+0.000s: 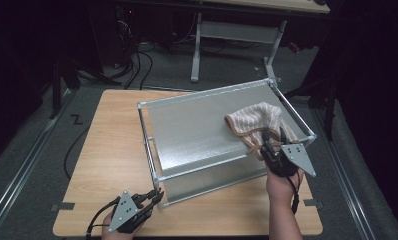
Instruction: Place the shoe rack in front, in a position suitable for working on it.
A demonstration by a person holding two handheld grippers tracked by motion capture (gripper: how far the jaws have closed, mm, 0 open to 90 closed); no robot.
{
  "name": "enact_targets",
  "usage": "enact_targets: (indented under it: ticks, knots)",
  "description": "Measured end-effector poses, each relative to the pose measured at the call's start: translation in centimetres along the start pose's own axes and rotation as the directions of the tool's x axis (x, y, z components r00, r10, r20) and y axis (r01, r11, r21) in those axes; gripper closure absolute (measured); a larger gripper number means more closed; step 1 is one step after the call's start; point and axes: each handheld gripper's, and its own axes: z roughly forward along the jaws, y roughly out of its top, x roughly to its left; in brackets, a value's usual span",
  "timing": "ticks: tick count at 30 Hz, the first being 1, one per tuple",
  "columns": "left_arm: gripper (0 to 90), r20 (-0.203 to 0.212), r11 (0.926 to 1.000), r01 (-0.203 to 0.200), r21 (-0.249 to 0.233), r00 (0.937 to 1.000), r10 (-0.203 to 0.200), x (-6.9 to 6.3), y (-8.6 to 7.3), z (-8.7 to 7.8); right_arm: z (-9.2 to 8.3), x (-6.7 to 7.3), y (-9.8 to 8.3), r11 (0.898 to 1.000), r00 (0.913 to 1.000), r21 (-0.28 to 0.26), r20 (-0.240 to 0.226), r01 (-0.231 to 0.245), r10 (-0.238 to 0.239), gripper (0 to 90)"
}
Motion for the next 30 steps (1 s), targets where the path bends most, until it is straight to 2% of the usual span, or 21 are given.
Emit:
enact_targets:
  ticks: [8, 17, 26, 30]
  knots:
    - [79.7, 0.014, 1.0, -0.007, -0.005, 0.9999, 0.007, -0.2, 0.1, 0.5, -0.7, 2.4, -0.1, 1.0, 0.9986, -0.017, -0.052, -0.008, 0.007, 50.5]
    - [79.7, 0.02, 0.9999, -0.013, -0.001, 0.9997, 0.013, -0.3, 0.1, 0.5, -1.6, 5.3, 0.0, 0.999, 0.9915, -0.032, -0.13, -0.009, 0.005, 50.0]
    - [79.6, 0.023, 1.0, -0.008, -0.001, 0.9997, 0.008, -0.5, 0.1, 0.6, -2.5, 8.9, 0.1, 0.999, 0.9748, -0.046, -0.223, 0.002, -0.013, 50.1]
    - [79.6, 0.022, 0.9999, -0.017, 0.003, 0.9996, 0.017, -0.5, 0.1, 0.5, -3.1, 10.5, 0.2, 0.999, 0.9622, -0.053, -0.272, 0.003, -0.017, 50.1]
